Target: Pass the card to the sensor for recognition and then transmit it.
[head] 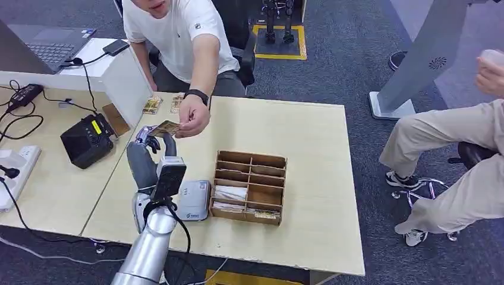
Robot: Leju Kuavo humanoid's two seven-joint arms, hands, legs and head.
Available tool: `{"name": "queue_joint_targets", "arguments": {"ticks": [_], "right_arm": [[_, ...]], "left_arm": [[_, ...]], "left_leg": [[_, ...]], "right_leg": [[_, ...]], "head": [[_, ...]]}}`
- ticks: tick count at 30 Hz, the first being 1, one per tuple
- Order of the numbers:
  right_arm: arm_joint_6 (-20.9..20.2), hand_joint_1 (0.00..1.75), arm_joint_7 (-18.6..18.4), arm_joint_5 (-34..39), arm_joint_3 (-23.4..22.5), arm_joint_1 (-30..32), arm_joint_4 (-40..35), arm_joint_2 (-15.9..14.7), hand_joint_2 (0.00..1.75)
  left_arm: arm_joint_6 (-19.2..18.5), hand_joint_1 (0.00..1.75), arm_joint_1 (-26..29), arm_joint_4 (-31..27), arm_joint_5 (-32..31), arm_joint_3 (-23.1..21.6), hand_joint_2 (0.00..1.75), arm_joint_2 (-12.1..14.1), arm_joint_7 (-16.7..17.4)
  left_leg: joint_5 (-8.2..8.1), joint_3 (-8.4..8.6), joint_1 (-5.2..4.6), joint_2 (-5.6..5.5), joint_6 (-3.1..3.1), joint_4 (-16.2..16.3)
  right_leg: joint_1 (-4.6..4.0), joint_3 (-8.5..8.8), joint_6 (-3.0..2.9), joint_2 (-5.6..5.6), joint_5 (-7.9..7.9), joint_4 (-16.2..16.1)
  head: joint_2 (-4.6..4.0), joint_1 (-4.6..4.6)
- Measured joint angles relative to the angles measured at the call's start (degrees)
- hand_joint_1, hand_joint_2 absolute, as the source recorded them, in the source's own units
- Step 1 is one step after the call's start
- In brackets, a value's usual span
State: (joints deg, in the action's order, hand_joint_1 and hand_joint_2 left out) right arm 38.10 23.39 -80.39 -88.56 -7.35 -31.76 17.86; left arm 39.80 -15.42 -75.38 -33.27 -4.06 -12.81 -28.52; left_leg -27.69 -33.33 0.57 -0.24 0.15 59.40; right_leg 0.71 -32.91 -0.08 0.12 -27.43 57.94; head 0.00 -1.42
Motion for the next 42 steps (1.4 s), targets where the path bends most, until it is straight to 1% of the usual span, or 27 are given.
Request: {"name": "queue_joint_targets", "arguments": {"ticks": [5, 18, 21, 22, 23, 24, 26, 28, 32, 37, 42], "right_arm": [[0.0, 0.0, 0.2, 1.4, 0.0, 0.0, -0.2, 0.0, 1.75], [0.0, 0.0, -0.2, 1.8, 0.0, 0.0, -0.3, 0.0, 1.75], [0.0, 0.0, -2.3, 5.7, 0.0, 0.0, -0.7, 0.0, 1.75], [0.0, 0.0, -2.0, 8.2, 0.0, 0.0, -0.1, 0.0, 1.75], [0.0, 0.0, 0.5, 8.0, 0.0, 0.0, 0.0, 0.0, 1.75], [0.0, 0.0, -0.2, 9.8, 0.0, -0.1, -0.6, 0.0, 1.75], [0.0, 0.0, -0.8, 11.3, 0.0, -0.1, -1.4, 0.2, 1.75], [0.0, 0.0, -0.6, 10.8, 0.0, -0.1, -1.9, 0.3, 1.75], [0.0, 0.0, 0.9, 9.7, 0.0, -0.1, -2.1, 0.3, 1.75], [0.0, 0.0, -0.9, 11.3, 0.0, -0.2, -2.2, 0.3, 1.75], [0.0, 0.0, -0.1, 11.9, 0.0, -0.2, -2.2, 0.3, 1.75]], "left_arm": [[0.0, 1.75, 0.2, 0.0, 0.3, 0.2, 1.75, 0.0, 0.0], [0.0, 1.75, 0.2, 0.0, 0.3, 0.2, 1.75, 0.0, 0.1], [0.0, 1.75, 0.2, 0.1, 0.2, 0.2, 1.75, -0.2, 1.3], [0.0, 1.75, -0.3, 0.7, 0.8, 0.2, 1.75, -0.2, 1.9], [0.0, 1.75, -1.3, 1.7, 1.5, 0.2, 1.75, -0.2, 2.0], [0.0, 1.75, -1.9, 2.7, 2.2, 0.1, 1.75, -0.2, 2.0], [0.0, 1.75, -2.4, 3.4, 2.3, -0.2, 1.75, -0.3, 2.0], [0.0, 1.75, -2.8, 4.0, 2.3, -0.2, 1.75, -0.3, 2.0], [0.0, 1.75, -3.0, 4.7, 2.5, -0.2, 1.75, -0.3, 1.8], [0.0, 1.75, -3.3, 5.4, 3.5, -0.3, 1.75, -0.2, 1.8], [0.0, 1.75, -3.7, 6.0, 3.6, -0.8, 1.75, -0.2, 1.8]], "left_leg": [[0.0, 0.0, 0.0, 0.0, 0.0, 0.0], [0.0, 0.0, 0.0, 0.0, 0.0, 0.0], [0.0, 0.01, -0.01, 0.0, 0.0, 0.0], [0.0, 0.01, 0.0, 0.0, 0.0, 0.0], [0.0, 0.01, 0.0, 0.0, 0.0, 0.0], [0.01, 0.02, -0.01, 0.0, 0.0, 0.0], [0.01, 0.01, 0.0, 0.0, 0.0, 0.0], [0.01, 0.02, -0.01, 0.0, 0.0, 0.0], [0.01, 0.02, -0.01, 0.01, 0.0, 0.0], [0.01, 0.02, 0.0, 0.01, 0.0, 0.0], [0.01, 0.01, 0.0, 0.01, 0.0, 0.0]], "right_leg": [[0.0, 0.0, 0.0, 0.0, 0.0, 0.0], [0.0, -0.01, 0.0, 0.0, 0.0, 0.0], [0.0, -0.02, 0.0, 0.01, 0.0, 0.0], [0.0, -0.02, 0.0, 0.01, 0.0, 0.0], [0.0, -0.02, 0.0, 0.01, 0.0, 0.0], [0.0, -0.02, 0.0, 0.0, 0.0, 0.0], [0.0, -0.02, 0.0, 0.0, 0.01, 0.0], [0.0, -0.02, 0.0, 0.01, 0.01, 0.0], [0.0, -0.02, 0.0, 0.02, 0.01, 0.0], [0.0, -0.03, 0.0, 0.02, 0.01, 0.0], [0.0, -0.02, 0.0, 0.02, 0.01, 0.0]], "head": [[0.0, 0.02], [0.0, 0.0], [0.0, 0.0], [0.0, 0.02], [0.0, 0.0], [0.0, 0.0], [0.0, 0.02], [0.0, 0.0], [0.0, -0.02], [0.0, 0.02], [0.0, 0.0]]}}
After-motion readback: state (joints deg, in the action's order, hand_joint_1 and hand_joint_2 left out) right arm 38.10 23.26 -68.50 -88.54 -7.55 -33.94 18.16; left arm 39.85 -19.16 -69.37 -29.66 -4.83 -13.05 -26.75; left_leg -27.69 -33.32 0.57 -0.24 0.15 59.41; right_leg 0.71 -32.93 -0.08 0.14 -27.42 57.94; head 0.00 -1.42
